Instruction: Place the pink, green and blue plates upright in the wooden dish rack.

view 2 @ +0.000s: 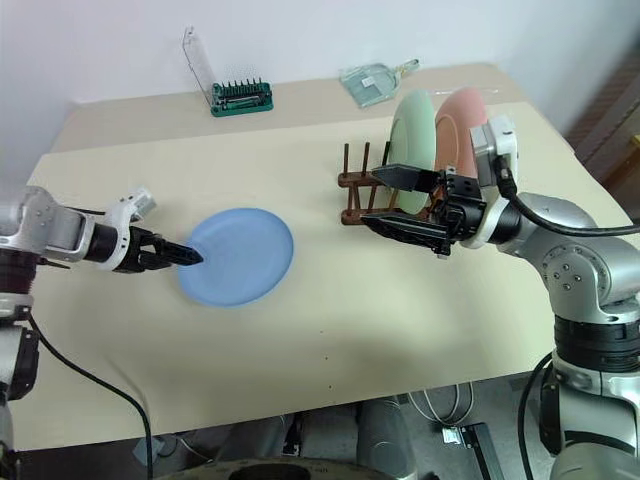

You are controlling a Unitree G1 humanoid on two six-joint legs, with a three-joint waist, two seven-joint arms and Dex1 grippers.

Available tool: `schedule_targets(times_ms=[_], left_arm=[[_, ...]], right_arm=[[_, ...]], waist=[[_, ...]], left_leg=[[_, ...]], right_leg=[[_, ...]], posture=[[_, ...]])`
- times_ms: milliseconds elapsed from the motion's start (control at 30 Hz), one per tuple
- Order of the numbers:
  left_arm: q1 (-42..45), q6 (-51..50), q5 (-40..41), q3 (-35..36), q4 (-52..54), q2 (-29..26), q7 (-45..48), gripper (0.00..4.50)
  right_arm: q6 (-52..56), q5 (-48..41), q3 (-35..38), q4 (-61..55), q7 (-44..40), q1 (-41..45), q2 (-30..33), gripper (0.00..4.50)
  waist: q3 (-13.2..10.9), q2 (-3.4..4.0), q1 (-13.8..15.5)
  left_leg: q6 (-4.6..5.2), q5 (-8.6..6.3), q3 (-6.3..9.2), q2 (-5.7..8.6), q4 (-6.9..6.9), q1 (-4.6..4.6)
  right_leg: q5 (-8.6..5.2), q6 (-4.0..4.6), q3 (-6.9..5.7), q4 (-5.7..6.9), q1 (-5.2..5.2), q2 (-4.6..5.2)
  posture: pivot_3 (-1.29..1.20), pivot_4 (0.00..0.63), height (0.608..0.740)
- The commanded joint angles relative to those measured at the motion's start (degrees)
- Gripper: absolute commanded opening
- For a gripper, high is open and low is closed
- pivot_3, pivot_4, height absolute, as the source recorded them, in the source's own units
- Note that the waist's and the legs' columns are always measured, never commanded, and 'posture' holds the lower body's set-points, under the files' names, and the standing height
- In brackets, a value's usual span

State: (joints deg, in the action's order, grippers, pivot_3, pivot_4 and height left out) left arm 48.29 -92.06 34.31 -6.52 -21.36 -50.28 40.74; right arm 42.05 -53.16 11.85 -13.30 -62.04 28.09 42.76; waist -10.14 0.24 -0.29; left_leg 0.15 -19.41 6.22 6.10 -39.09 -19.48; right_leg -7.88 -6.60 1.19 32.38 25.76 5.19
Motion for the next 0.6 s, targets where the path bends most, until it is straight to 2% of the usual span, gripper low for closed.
schedule_targets(times_ms=[33, 167, 267, 300, 400, 600], left_arm=[[1.5, -0.4, -0.2, -1.6, -3.3, 4.6, -0.3, 3.65], [2.3, -0.4, -1.5, -1.8, -4.3, 6.4, -0.3, 1.7], [4.0, -0.4, -2.0, 1.1, -7.3, 7.8, -1.6, 0.31], [4.5, -0.4, -2.0, 1.6, -7.7, 7.9, -1.7, 0.04], [4.7, -0.4, -1.5, 2.0, -7.0, 7.0, -0.9, 0.04], [16.0, 13.4, -3.2, 15.1, -21.2, 6.6, -2.3, 0.04]], right_arm=[[-0.2, -2.0, 2.8, -3.1, 1.2, -0.5, 0.3, 4.5], [0.1, -2.9, 3.8, -4.4, 2.5, -1.3, 0.7, 4.5], [0.1, -3.0, 3.9, -4.8, 3.3, -1.6, 0.7, 4.5], [0.1, -3.0, 3.9, -4.9, 3.4, -1.7, 0.6, 4.5], [0.0, -3.0, 3.6, -4.9, 3.7, -1.5, 0.5, 4.5], [-3.2, 2.7, -0.8, -5.4, 2.5, 0.3, 1.2, 4.5]], waist=[[0.0, 0.04, 0.5], [0.0, 0.05, 1.1], [0.0, 0.03, 1.1], [0.0, 0.01, 1.1], [0.0, -0.02, 0.8], [-0.1, -0.2, 0.8]], left_leg=[[0.0, 0.0, 0.0, 0.04, -0.01, 0.04], [0.0, 0.0, 0.0, 0.05, -0.04, 0.07], [0.0, 0.0, 0.01, 0.06, -0.04, 0.07], [0.0, 0.0, 0.01, 0.06, -0.05, 0.06], [0.0, 0.01, 0.03, 0.05, -0.05, 0.04], [-0.1, 0.06, 0.02, 0.01, -0.04, -0.05]], right_leg=[[0.0, 0.0, -0.01, 0.01, -0.05, 0.03], [0.01, -0.01, -0.01, 0.02, -0.09, 0.05], [0.01, -0.01, -0.03, 0.02, -0.09, 0.05], [0.0, -0.01, -0.03, 0.03, -0.09, 0.06], [0.0, -0.01, -0.06, 0.02, -0.07, 0.06], [0.01, 0.0, -0.08, 0.06, 0.08, 0.01]], posture=[[0.0, 0.15, 0.74], [0.0, 0.15, 0.74], [0.0, 0.15, 0.74], [0.0, 0.15, 0.74], [0.0, 0.15, 0.74], [0.0, 0.15, 0.74]])
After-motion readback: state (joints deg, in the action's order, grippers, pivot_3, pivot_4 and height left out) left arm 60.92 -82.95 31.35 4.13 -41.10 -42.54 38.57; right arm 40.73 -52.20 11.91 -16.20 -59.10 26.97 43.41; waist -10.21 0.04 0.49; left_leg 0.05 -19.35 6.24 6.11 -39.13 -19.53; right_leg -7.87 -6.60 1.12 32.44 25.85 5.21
